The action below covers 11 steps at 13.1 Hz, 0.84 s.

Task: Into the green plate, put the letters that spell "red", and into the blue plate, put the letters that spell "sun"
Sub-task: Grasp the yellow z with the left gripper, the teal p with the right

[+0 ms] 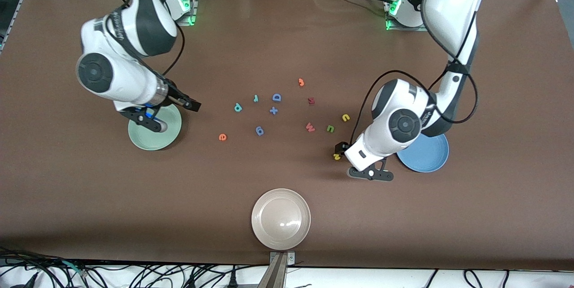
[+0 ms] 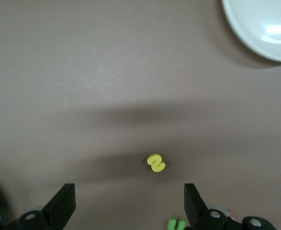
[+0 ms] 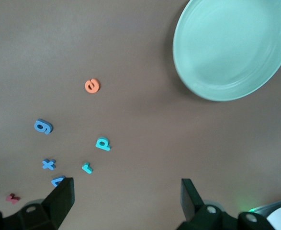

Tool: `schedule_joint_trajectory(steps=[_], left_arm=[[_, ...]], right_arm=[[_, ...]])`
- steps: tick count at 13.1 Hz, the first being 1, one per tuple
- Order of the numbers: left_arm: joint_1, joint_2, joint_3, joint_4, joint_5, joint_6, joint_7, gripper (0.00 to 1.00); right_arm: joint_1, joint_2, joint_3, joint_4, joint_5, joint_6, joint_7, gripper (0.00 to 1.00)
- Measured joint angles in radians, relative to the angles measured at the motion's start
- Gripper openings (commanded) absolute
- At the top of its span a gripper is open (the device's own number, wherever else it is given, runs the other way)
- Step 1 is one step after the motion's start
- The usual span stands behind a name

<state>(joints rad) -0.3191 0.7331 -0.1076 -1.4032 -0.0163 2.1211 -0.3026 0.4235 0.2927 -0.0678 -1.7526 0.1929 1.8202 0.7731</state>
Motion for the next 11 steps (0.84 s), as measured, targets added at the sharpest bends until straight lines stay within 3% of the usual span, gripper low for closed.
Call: schedule_joint_trajectory(steps=[5, 11], left_arm=[[-0.062, 0.09, 0.001, -0.007, 0.053, 0.117, -0.139, 1.0], [-0.069, 0.169, 0.01, -0.008, 0.098, 0.21, -0.16, 1.0]], right_arm=[[0.155, 0.106, 0.002, -0.085, 0.0, 0.226, 0.187, 0.98], [0.202, 0.185, 0.002, -0.276, 0.0, 0.571, 0.218, 0.98]])
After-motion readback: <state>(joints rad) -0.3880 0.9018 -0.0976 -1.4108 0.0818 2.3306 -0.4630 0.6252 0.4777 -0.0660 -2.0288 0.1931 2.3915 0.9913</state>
